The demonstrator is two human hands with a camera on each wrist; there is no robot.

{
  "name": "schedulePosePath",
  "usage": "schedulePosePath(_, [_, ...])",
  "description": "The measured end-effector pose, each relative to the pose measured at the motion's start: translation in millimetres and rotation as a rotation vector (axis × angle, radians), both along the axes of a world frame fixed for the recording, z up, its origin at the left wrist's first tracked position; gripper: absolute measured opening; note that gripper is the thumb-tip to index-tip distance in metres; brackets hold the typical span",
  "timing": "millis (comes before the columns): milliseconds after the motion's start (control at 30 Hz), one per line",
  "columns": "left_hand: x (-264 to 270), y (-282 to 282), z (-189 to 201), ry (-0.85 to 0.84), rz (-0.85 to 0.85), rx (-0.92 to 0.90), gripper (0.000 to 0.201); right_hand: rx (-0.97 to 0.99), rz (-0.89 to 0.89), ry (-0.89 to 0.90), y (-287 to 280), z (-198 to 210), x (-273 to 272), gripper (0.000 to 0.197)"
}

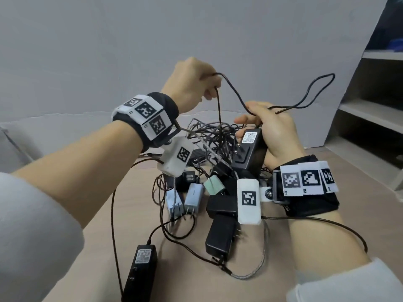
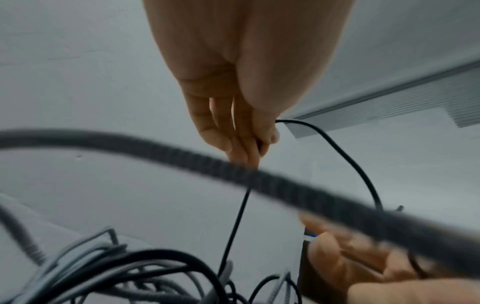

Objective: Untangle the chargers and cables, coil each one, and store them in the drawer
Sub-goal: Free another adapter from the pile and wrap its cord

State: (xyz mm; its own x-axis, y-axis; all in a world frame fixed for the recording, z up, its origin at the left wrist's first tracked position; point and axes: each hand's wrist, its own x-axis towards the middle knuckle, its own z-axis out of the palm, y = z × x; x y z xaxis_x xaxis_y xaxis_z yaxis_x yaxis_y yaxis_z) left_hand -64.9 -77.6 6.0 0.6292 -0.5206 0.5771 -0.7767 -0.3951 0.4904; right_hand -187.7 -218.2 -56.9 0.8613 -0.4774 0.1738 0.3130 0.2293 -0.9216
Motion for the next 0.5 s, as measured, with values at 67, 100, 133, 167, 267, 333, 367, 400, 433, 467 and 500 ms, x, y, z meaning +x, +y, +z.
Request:
schedulePosePath(67, [-7,0,7,-0.04,-0.02,-0.101,0.019,-0.037,0.029,0.01,4,1,-1,0.01])
schedulePosePath(100, [-11,-1,10,-0.045,-0.047,-0.153,0.018,-0.048,0.047,0.01,5,2,-1,0.009])
schedulePosePath(133, [-15,-1,13,-0.035,-0.09,-0.187,0.019,-0.051,0.067,0.01,6,2,-1,0.008])
schedulePosePath(167, [-21,-2,16,-0.009,-0.146,-0.196,0.02,-0.048,0.087,0.012,7,1,-1,0.009])
schedulePosePath(267, [-37,-4,25,0.104,-0.31,-0.175,0.022,-0.07,0.129,0.033,8,-2,2,0.018])
schedulePosePath(333, [-42,-6,28,0.169,-0.366,-0.171,0.022,-0.149,0.134,0.058,7,-6,4,0.028])
schedulePosePath(367, [-42,-6,28,0.207,-0.386,-0.172,0.022,-0.184,0.128,0.068,7,-8,5,0.029])
schedulePosePath(400, [-42,-5,26,0.254,-0.404,-0.178,0.021,-0.205,0.117,0.074,8,-8,5,0.027])
schedulePosePath(433, [-39,-5,22,0.313,-0.422,-0.19,0.021,-0.212,0.102,0.077,7,-9,6,0.024])
schedulePosePath(467, [-36,-4,17,0.39,-0.433,-0.205,0.021,-0.207,0.083,0.078,7,-9,6,0.018])
schedulePosePath(500, [-32,-4,11,0.477,-0.427,-0.209,0.023,-0.194,0.061,0.08,6,-10,6,0.013])
